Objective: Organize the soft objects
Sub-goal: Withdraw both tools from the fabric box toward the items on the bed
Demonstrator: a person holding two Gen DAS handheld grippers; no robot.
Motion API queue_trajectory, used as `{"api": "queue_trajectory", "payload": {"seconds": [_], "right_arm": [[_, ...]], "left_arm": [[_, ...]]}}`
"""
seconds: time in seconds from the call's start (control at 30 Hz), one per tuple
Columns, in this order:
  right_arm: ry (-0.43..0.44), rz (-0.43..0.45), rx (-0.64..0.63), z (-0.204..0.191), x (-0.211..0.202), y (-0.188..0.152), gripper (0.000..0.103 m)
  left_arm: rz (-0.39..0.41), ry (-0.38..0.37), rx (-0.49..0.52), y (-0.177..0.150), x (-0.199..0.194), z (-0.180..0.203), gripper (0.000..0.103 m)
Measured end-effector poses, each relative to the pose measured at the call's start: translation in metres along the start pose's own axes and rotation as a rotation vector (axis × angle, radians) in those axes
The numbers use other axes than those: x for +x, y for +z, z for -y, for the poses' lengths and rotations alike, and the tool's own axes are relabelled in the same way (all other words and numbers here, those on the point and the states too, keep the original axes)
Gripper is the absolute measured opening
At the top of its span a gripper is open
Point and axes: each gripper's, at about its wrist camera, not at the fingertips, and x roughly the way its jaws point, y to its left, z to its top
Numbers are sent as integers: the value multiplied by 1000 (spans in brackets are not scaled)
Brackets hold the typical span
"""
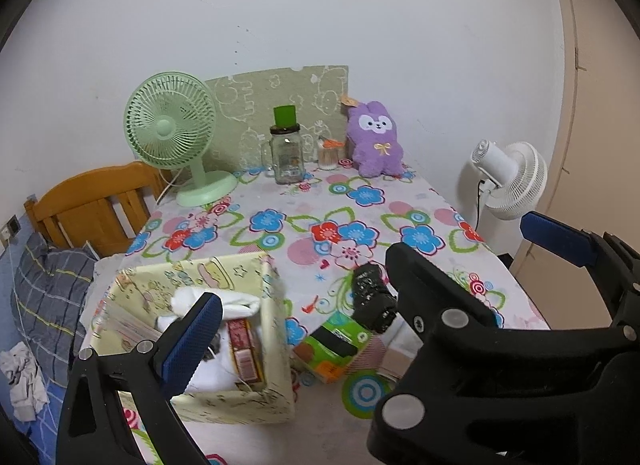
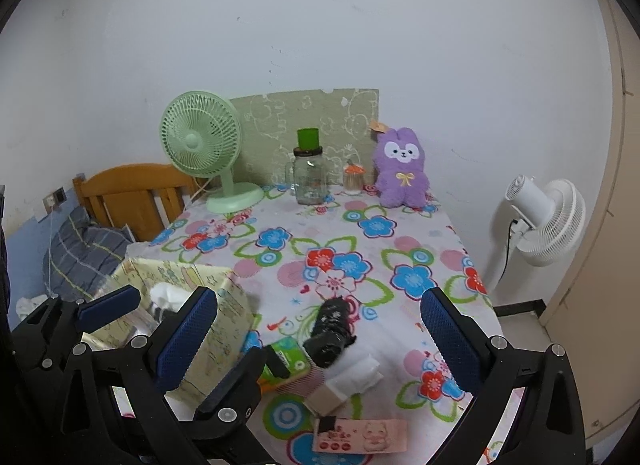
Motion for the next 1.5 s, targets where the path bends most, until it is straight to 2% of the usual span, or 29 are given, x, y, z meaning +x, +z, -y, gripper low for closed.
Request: {"api": "queue_trajectory", "payload": {"seconds": [0.1,0.4,0.7,1.0,1.37,1.5], "right_arm": [[-3,-7,-2,4,3,-6,103],[-8,-33,25,15,8,-30,103],[-19,-39,48,22,16,-55,103],[-21,-93,66,32,31,-79,103],[-33,-179,84,42,50,-106,103],[-32,-201,88,43,56,-113,103]], "left_arm": [[-6,-34,1,-7,2,6,103],[-20,-32,-6,-27,12,17,103],[-36,-37,-56,-54,25,22,103],[-110,-50,-66,-73,45,29,103],[-178,-50,-13,-92,65,38,102],[-199,-43,-15,-98,70,36,97]]}}
